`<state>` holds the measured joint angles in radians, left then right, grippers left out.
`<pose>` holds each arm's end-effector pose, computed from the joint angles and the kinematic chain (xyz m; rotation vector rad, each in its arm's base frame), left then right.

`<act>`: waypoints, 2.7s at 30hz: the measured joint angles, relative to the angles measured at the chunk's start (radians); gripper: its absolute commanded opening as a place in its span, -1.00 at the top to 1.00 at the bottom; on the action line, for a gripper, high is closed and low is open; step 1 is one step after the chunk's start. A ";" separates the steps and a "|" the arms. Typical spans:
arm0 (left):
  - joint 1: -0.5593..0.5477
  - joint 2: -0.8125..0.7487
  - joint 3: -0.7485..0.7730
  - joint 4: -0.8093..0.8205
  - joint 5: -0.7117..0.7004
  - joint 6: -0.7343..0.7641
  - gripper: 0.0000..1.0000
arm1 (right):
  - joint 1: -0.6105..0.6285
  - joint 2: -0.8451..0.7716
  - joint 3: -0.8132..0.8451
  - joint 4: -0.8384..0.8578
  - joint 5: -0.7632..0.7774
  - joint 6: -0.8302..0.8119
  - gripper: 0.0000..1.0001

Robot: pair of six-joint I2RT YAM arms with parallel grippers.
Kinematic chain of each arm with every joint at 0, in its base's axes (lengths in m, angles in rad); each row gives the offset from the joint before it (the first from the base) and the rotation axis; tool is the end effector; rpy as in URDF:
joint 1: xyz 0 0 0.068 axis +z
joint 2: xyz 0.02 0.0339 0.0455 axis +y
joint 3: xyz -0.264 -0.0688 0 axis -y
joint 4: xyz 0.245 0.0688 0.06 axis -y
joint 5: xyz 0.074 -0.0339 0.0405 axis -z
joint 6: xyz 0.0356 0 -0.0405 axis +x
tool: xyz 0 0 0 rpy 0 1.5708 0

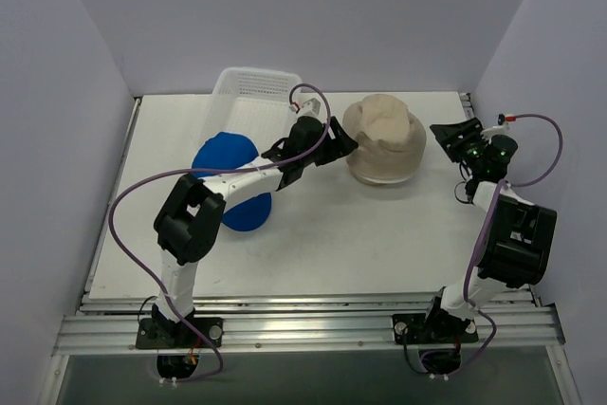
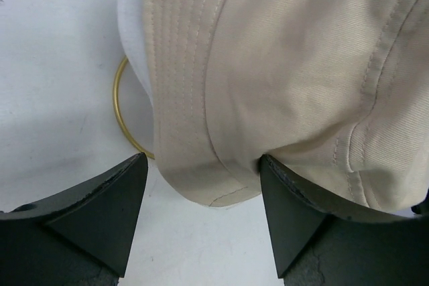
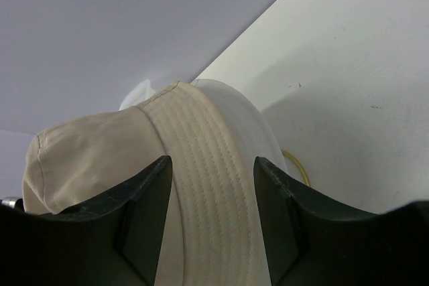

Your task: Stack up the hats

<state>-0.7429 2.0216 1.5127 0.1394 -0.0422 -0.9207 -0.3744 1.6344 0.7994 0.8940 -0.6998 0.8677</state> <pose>0.3548 -0.3238 0.2446 -0.2159 2.0819 -1.0300 0.3311 -0.1055 0.2416 0.3981 1.5479 0.9135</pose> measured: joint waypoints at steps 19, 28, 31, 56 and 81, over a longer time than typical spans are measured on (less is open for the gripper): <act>0.018 0.001 -0.048 0.097 0.088 0.009 -0.50 | 0.023 0.098 -0.001 0.081 -0.044 0.029 0.11; 0.018 0.001 -0.048 0.098 0.095 0.009 -0.50 | 0.031 0.171 -0.003 0.239 -0.076 0.113 0.60; 0.019 0.001 -0.050 0.101 0.095 0.009 -0.50 | 0.030 0.211 -0.007 0.289 -0.081 0.154 0.87; 0.077 -0.008 -0.102 0.111 0.072 0.008 -0.51 | 0.041 0.229 0.049 0.039 -0.023 0.008 1.00; 0.106 0.187 0.162 0.173 0.165 -0.023 -0.46 | 0.043 0.228 0.104 -0.083 -0.002 -0.093 1.00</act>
<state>-0.6365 2.2089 1.6749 0.3122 0.1230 -0.9432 -0.3313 1.8626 0.9035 0.8112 -0.7013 0.7742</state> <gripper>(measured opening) 0.731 0.024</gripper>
